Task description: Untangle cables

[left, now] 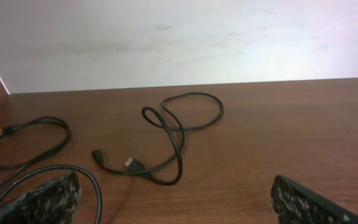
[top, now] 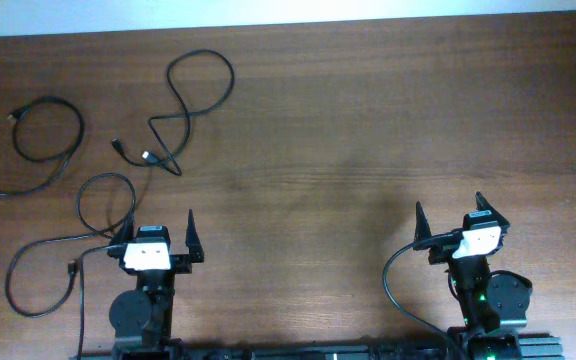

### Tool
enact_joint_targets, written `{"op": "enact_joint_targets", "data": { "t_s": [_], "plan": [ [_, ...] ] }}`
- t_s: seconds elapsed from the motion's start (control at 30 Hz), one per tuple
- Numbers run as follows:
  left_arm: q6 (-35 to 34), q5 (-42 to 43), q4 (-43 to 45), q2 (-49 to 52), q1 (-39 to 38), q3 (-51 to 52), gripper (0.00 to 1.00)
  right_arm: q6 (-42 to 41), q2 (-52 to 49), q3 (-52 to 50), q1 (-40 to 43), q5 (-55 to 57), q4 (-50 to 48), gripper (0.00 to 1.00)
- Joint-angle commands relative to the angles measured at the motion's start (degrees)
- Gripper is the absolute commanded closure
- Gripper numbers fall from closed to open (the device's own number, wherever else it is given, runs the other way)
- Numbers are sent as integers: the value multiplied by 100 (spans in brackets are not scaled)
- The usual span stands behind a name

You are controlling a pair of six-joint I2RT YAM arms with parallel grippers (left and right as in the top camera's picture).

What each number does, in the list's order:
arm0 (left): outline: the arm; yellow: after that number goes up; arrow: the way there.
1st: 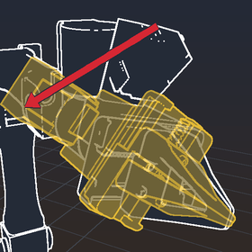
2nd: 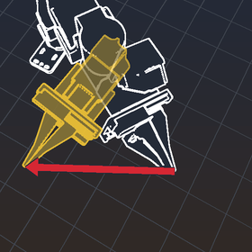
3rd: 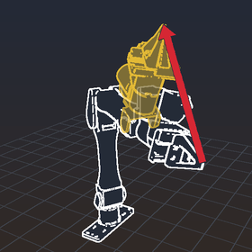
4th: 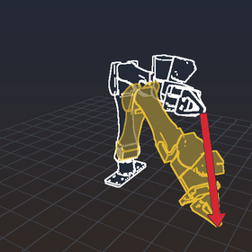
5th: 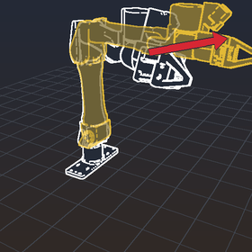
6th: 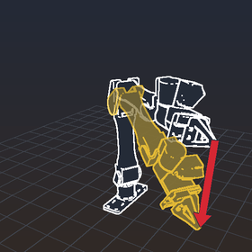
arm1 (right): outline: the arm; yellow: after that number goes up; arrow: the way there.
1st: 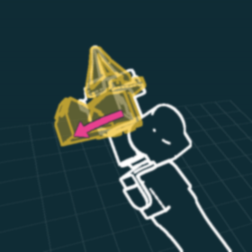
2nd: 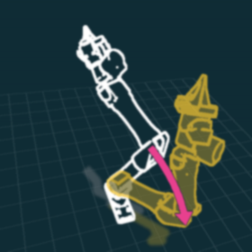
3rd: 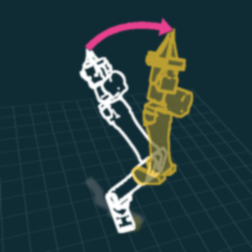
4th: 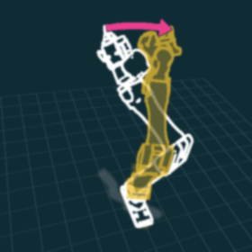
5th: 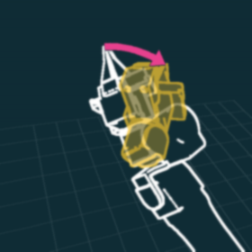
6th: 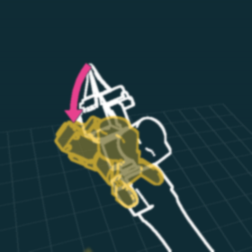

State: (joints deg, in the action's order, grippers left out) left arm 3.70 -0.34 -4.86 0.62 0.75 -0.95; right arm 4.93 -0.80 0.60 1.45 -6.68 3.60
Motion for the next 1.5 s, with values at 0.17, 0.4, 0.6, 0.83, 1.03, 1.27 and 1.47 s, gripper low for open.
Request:
{"op": "enact_joint_targets", "data": {
  "t_s": [0.17,0.4,0.6,0.83,1.03,1.27,1.47],
  "plan": [
    [90,59,11,-33,-22,44,1,-603,61,-28,17,542,98,1],
    [90,59,11,-33,-22,44,1,-562,61,-28,140,527,81,1],
    [90,59,11,-33,-22,44,1,-562,61,-28,385,525,83,1],
    [90,59,11,-33,-22,44,1,-564,61,-28,387,525,85,1],
    [90,59,11,-33,-22,44,1,-564,61,-28,387,525,85,1],
    [90,59,11,-33,-22,44,1,-564,61,-28,387,525,83,1],
    [90,59,11,-33,-22,44,1,-564,61,-28,387,525,83,1]
  ]
}}
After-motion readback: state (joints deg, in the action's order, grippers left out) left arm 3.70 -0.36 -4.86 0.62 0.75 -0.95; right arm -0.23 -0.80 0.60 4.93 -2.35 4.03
